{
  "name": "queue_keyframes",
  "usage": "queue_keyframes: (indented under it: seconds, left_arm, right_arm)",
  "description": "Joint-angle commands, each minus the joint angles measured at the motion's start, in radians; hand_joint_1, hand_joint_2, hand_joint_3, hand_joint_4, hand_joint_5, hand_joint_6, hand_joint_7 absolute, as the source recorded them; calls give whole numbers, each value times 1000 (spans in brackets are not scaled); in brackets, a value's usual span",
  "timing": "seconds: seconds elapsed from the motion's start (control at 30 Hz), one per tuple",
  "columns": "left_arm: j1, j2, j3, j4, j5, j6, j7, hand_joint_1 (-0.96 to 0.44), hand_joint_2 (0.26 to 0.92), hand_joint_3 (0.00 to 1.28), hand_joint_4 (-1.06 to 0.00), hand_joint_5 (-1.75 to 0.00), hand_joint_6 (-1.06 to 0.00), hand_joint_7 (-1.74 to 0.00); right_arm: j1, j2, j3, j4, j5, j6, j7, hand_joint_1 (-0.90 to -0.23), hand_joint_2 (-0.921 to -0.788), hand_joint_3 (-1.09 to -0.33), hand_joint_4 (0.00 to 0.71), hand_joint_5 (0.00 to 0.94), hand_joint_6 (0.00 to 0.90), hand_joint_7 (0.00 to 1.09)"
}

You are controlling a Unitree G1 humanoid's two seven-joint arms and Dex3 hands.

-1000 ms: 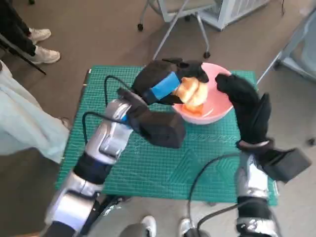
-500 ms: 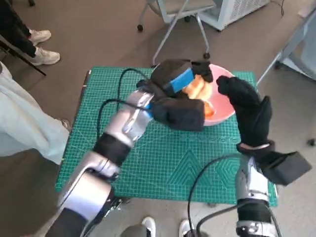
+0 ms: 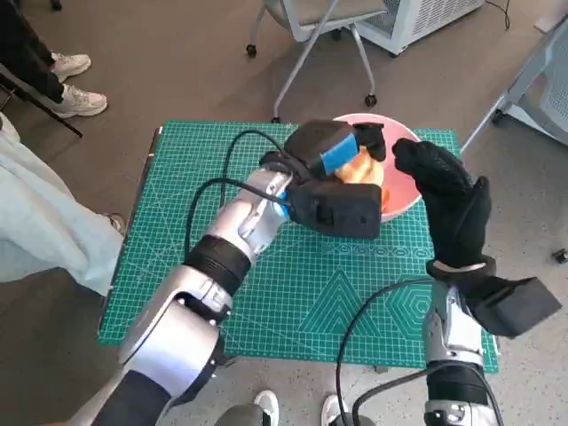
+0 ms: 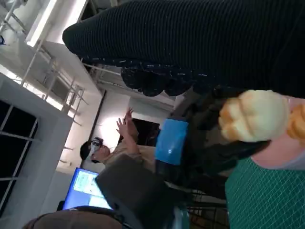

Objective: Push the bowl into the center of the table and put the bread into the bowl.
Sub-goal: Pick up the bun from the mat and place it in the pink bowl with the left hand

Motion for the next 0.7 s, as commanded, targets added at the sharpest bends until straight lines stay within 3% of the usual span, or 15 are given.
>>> queue_keyframes:
  seconds: [0.03, 0.4, 0.7]
  left_arm:
    - [-28, -1, -4, 6, -7, 17, -52, -299, 917, 74, -260, -92, -316, -173]
    - [-20, 33, 11, -9, -24, -14, -110, -451, 921, 55, -30, -1, -238, -32]
    - [-8, 69, 58, -43, -79, -47, -156, -468, 921, 46, 0, 1, -218, -15]
  right_arm:
    - [32, -4, -4, -6, -13, 3, -16, -657, -921, -789, 170, 1, 65, 499]
    - [25, -2, 0, 1, -21, 0, -33, -653, -921, -804, 172, 2, 57, 515]
    - [18, -4, 4, 10, -14, 1, -25, -653, -921, -802, 173, 2, 56, 518]
